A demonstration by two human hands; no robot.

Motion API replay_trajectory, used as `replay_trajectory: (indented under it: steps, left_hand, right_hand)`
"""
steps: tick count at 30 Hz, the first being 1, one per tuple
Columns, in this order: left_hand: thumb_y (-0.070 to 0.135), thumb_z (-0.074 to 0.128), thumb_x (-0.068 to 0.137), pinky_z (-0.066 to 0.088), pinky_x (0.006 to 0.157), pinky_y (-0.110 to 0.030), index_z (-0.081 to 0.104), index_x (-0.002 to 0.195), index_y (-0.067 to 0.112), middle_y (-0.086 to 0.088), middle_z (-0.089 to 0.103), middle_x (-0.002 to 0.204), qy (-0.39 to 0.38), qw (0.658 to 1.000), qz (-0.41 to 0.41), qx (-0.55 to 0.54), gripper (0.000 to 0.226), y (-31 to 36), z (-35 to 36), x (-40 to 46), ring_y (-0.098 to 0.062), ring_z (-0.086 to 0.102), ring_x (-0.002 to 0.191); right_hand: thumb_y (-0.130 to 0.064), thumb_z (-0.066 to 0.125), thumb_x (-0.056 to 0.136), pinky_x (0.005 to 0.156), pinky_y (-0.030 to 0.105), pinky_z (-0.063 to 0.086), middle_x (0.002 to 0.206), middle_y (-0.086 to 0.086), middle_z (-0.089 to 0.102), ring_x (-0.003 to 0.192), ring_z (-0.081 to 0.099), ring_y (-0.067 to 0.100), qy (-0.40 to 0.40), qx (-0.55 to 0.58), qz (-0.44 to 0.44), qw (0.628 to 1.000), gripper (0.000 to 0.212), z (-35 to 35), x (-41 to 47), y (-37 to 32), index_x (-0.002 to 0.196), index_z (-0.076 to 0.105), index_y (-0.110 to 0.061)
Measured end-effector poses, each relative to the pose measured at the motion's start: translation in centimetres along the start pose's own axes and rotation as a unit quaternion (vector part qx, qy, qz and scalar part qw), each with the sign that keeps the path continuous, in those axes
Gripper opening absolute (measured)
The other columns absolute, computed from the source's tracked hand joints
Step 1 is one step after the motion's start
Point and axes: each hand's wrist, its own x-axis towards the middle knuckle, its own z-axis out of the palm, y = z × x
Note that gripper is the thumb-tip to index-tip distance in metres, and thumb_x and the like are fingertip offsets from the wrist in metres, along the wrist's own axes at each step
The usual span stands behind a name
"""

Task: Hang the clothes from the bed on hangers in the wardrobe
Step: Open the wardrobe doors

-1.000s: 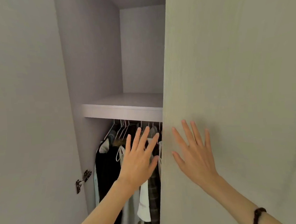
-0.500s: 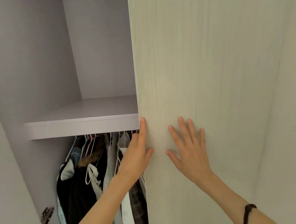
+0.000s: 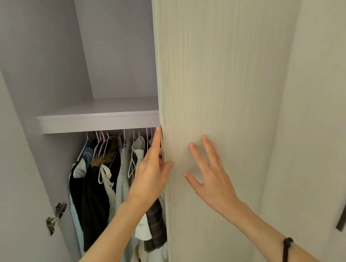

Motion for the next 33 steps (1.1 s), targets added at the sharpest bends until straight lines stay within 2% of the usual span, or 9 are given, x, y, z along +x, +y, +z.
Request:
replay_trajectory:
  steps: [6,7,9,11,17,20,28,31,33]
  left_hand:
    - [0.011,0.061,0.088,0.048,0.082,-0.013,0.016,0.137,0.041,0.002,0.056,0.107,0.005,0.998,-0.015,-0.061,0.073,6.3,0.3,-4.9,-0.003,0.058,0.086]
    - [0.009,0.061,0.088,0.048,0.082,-0.014,0.018,0.136,0.041,0.002,0.056,0.104,-0.003,0.998,-0.011,-0.069,0.073,7.1,0.2,-5.4,-0.004,0.058,0.085]
    - [0.006,0.060,0.088,0.048,0.082,-0.013,0.019,0.132,0.047,0.004,0.057,0.099,-0.019,0.996,-0.003,-0.090,0.073,8.8,0.0,-6.4,-0.004,0.057,0.086]
    - [0.002,0.058,0.088,0.047,0.082,-0.013,0.020,0.128,0.050,0.010,0.057,0.097,-0.039,0.993,0.005,-0.111,0.073,10.6,0.1,-7.2,-0.005,0.057,0.086]
    - [0.000,0.058,0.087,0.052,0.079,-0.021,0.023,0.130,0.050,0.005,0.054,0.101,-0.084,0.981,0.050,-0.165,0.074,14.5,2.2,-8.8,-0.011,0.057,0.087]
    - [0.001,0.059,0.087,0.055,0.075,-0.025,0.021,0.134,0.048,0.011,0.050,0.109,-0.118,0.971,0.079,-0.192,0.076,16.3,3.6,-9.2,-0.009,0.056,0.089]
    - [0.009,0.060,0.087,0.051,0.075,-0.015,0.015,0.139,0.043,0.006,0.044,0.118,-0.160,0.946,0.124,-0.252,0.077,21.2,9.4,-9.6,-0.006,0.053,0.099]
    - [0.000,0.057,0.088,0.048,0.074,-0.009,0.009,0.139,0.043,0.007,0.037,0.120,-0.191,0.938,0.131,-0.258,0.082,23.3,11.9,-9.7,-0.001,0.044,0.109]
    - [-0.003,0.055,0.088,0.049,0.081,-0.013,0.005,0.140,0.041,0.002,0.033,0.127,-0.206,0.933,0.132,-0.264,0.084,24.6,13.4,-9.7,0.002,0.038,0.114]
  right_hand:
    - [-0.037,0.054,0.091,0.099,0.003,0.011,0.150,-0.020,-0.018,0.138,-0.008,-0.005,-0.075,0.102,0.001,0.992,0.072,-5.0,-6.9,-2.0,0.139,0.001,-0.047]
    - [-0.036,0.054,0.091,0.104,0.006,0.013,0.150,-0.022,-0.016,0.138,-0.006,-0.007,-0.087,0.124,0.012,0.988,0.073,-5.6,-7.8,-2.2,0.139,0.001,-0.048]
    - [-0.032,0.056,0.091,0.113,0.024,0.026,0.152,-0.022,-0.010,0.139,0.001,-0.006,-0.094,0.171,0.033,0.980,0.075,-6.9,-9.2,-2.3,0.140,0.002,-0.048]
    - [-0.030,0.057,0.091,0.110,0.036,0.034,0.154,-0.019,-0.001,0.140,0.010,-0.001,-0.078,0.201,0.056,0.975,0.074,-8.3,-10.1,-2.3,0.140,0.005,-0.049]
    - [-0.017,0.062,0.088,0.097,0.019,0.045,0.143,-0.015,0.028,0.128,0.031,-0.007,-0.023,0.282,0.117,0.952,0.064,-13.2,-13.0,-1.7,0.131,0.026,-0.046]
    - [-0.009,0.064,0.086,0.088,0.012,0.047,0.136,-0.013,0.041,0.124,0.040,-0.005,0.001,0.313,0.154,0.937,0.062,-15.2,-14.5,-1.0,0.125,0.035,-0.047]
    - [0.002,0.058,0.087,0.079,0.009,0.046,0.118,-0.012,0.059,0.104,0.057,-0.007,0.076,0.309,0.234,0.919,0.048,-20.7,-18.2,1.2,0.117,0.051,-0.035]
    - [-0.004,0.058,0.089,0.086,0.017,0.049,0.121,-0.013,0.060,0.102,0.060,-0.003,0.079,0.276,0.265,0.921,0.045,-22.7,-19.2,3.0,0.126,0.052,-0.027]
    - [-0.005,0.058,0.089,0.090,0.021,0.049,0.120,-0.021,0.058,0.101,0.061,-0.002,0.078,0.254,0.272,0.925,0.047,-24.1,-19.7,4.1,0.126,0.051,-0.034]
